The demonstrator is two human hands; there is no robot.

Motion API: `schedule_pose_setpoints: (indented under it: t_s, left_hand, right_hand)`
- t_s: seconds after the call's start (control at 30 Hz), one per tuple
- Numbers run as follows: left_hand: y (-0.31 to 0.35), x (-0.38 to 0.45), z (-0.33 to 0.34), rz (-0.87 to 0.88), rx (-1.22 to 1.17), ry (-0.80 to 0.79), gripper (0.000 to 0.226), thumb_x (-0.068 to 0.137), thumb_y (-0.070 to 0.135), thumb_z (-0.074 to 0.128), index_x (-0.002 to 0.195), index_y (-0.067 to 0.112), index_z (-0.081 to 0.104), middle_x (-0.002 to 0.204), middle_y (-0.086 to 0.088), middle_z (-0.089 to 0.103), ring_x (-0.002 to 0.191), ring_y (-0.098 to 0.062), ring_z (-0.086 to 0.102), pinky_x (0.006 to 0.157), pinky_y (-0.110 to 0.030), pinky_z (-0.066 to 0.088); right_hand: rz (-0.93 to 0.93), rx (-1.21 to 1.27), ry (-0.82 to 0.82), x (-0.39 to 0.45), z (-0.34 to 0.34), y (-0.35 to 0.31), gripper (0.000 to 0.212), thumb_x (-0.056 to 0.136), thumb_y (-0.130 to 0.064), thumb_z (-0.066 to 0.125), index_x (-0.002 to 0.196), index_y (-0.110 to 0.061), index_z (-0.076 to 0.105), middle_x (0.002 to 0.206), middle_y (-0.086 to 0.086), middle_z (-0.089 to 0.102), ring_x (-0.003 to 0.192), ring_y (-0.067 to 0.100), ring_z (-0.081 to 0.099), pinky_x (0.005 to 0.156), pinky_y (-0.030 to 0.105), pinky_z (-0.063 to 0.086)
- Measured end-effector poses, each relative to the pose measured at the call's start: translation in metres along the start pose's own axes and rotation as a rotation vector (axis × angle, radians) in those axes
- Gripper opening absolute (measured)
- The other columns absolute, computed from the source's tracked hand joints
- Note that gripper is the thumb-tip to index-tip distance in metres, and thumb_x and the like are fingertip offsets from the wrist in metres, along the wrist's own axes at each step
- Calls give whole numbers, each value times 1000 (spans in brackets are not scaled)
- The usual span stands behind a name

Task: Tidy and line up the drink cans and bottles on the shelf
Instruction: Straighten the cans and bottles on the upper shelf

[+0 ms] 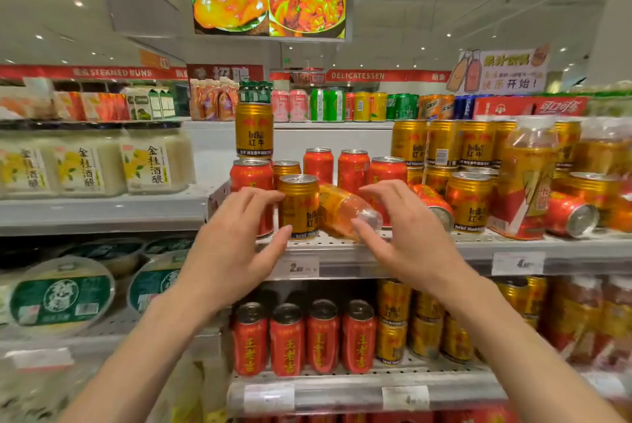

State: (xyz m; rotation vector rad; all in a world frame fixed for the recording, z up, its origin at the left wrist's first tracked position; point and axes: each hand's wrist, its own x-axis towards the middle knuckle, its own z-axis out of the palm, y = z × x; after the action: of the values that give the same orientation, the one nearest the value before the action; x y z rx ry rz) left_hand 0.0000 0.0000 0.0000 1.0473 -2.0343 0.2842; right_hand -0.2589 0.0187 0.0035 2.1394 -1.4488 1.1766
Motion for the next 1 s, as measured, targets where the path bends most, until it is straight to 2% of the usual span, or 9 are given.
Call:
schedule_pose_setpoints:
  t_s: [0.17,0.37,0.43,0.5,0.57,0.67,0.73,0.83,1.0]
  left_hand:
    - [-11,42,-5,159,253,-72,52,91,45,59,134,17,52,131,-4,55,122,-22,50,102,-45,47]
    - [-15,63,-3,254,377,-170,54,92,59,48,134,25,53,131,1,59,125,-22,51,109,-43,38]
    - [-18,64,2,242,365,-185,57,91,63,41,132,27,55,127,4,62,122,-20,54,109,-43,38]
    - [-20,62,6,217,356,-180,58,90,66,40,130,28,56,124,6,63,121,-19,54,109,-44,38]
    - [-22,62,7,203,342,-179,60,88,67,38,129,28,57,124,6,63,121,-19,54,110,-43,37]
    - [-23,65,7,209,320,-191,58,87,66,42,129,30,57,123,8,62,121,-19,53,111,-42,36]
    - [-25,65,7,211,290,-188,55,87,65,47,128,30,58,121,9,63,120,-19,53,111,-42,35]
    - [-26,64,8,198,268,-175,56,87,67,44,127,31,58,122,10,63,121,-17,53,112,-40,34]
    - [-26,66,10,189,259,-167,62,85,72,34,127,32,58,122,12,61,123,-15,51,113,-38,31]
  right_hand:
    - [-85,-204,-262,33,7,3,62,95,-55,56,146,-23,43,138,-6,50,122,11,51,99,27,48]
    - [-87,-191,-363,39,7,8,74,90,-58,63,150,-24,35,141,-5,48,123,12,51,100,26,47]
    - [-63,-131,-359,35,10,10,74,89,-55,66,150,-27,35,142,-6,45,119,11,55,93,20,45]
    - [-19,-56,-342,33,10,12,70,88,-51,69,148,-30,40,141,-8,45,103,2,58,86,14,41]
    - [17,-7,-316,38,4,12,66,88,-49,71,147,-32,45,138,-9,45,93,0,58,85,15,41]
    - [49,66,-240,51,-10,11,62,88,-44,72,144,-32,49,137,-7,51,114,9,55,97,25,46]
    - [77,163,-164,60,-18,11,59,89,-37,74,142,-28,50,136,-6,54,117,10,54,102,32,50]
    - [130,278,-74,77,-25,10,63,89,-36,74,144,-29,44,135,-3,53,102,10,61,91,33,58]
    - [127,362,-54,107,-23,4,61,92,-36,70,145,-30,40,136,-4,51,104,7,64,79,25,59]
